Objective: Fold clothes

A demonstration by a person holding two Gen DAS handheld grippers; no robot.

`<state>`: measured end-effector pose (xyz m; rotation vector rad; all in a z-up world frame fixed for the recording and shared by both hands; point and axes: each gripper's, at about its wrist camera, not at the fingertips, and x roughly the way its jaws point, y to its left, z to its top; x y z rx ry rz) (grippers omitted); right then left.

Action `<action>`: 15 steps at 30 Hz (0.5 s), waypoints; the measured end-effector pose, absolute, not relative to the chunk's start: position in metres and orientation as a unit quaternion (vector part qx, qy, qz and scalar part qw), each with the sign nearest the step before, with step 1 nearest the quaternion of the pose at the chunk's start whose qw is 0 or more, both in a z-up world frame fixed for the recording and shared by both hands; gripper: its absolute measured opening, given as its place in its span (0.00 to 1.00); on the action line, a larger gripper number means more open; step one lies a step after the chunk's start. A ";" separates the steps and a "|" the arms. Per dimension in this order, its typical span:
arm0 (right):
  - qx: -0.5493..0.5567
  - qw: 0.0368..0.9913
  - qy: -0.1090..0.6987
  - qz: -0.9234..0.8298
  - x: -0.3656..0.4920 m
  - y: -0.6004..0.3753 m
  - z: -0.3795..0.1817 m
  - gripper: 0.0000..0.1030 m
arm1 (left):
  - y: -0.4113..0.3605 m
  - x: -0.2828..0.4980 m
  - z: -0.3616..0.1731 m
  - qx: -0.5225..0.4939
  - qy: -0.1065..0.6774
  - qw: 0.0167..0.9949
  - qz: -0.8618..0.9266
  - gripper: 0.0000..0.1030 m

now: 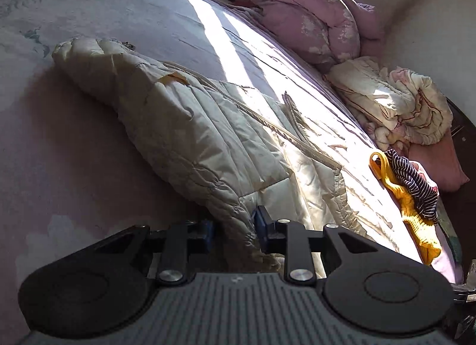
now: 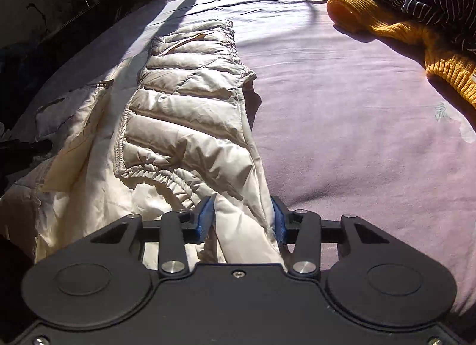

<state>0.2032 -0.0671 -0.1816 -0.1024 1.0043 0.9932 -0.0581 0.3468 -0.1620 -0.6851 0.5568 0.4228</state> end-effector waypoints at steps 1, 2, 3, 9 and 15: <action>-0.038 0.751 0.464 0.468 0.195 -0.061 -0.184 0.40 | 0.355 -0.044 -0.154 -0.308 0.266 0.889 0.208 0.17; -0.033 0.744 0.465 0.479 0.185 -0.052 -0.186 0.40 | 0.366 -0.026 -0.139 -0.274 0.256 0.903 0.210 0.17; -0.034 0.738 0.462 0.490 0.175 -0.039 -0.187 0.40 | 0.373 -0.011 -0.123 -0.243 0.241 0.917 0.206 0.17; -0.083 0.730 0.428 0.527 0.136 0.037 -0.189 0.38 | 0.392 0.018 -0.080 -0.136 0.252 0.922 0.261 0.25; -0.106 0.738 0.406 0.529 0.127 0.046 -0.189 0.41 | 0.362 -0.067 -0.110 -0.114 0.273 0.901 0.318 0.57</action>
